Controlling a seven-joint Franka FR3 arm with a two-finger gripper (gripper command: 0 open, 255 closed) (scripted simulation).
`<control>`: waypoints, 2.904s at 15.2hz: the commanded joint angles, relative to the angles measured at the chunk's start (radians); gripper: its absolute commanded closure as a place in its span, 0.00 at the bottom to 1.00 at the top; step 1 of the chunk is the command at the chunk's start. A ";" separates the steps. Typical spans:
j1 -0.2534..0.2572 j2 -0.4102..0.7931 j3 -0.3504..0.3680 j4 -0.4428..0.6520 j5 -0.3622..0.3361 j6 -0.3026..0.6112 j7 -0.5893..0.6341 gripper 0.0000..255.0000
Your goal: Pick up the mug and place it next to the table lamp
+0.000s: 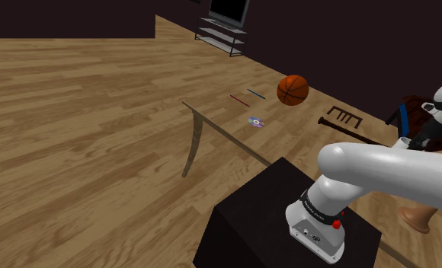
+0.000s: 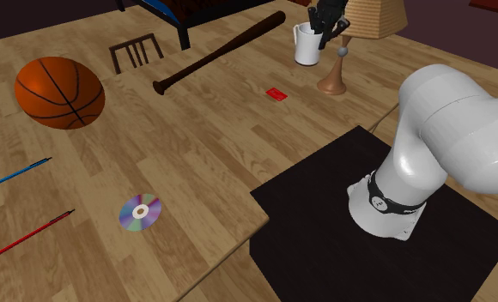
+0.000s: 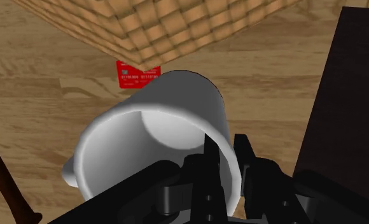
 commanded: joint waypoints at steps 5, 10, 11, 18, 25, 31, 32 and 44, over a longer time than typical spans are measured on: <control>0.000 0.006 -0.065 -0.049 -0.048 0.067 0.011 1.00; 0.012 0.017 -0.126 -0.082 -0.091 0.126 0.023 1.00; 0.015 0.019 -0.139 -0.088 -0.100 0.138 0.025 1.00; 0.046 0.041 -0.237 -0.123 -0.165 0.223 0.046 1.00; 0.096 0.065 -0.351 -0.145 -0.237 0.307 0.072 1.00; 0.154 0.082 -0.460 -0.152 -0.306 0.378 0.101 1.00; 0.165 0.084 -0.479 -0.152 -0.318 0.389 0.106 1.00; 0.201 0.088 -0.538 -0.151 -0.356 0.420 0.124 0.00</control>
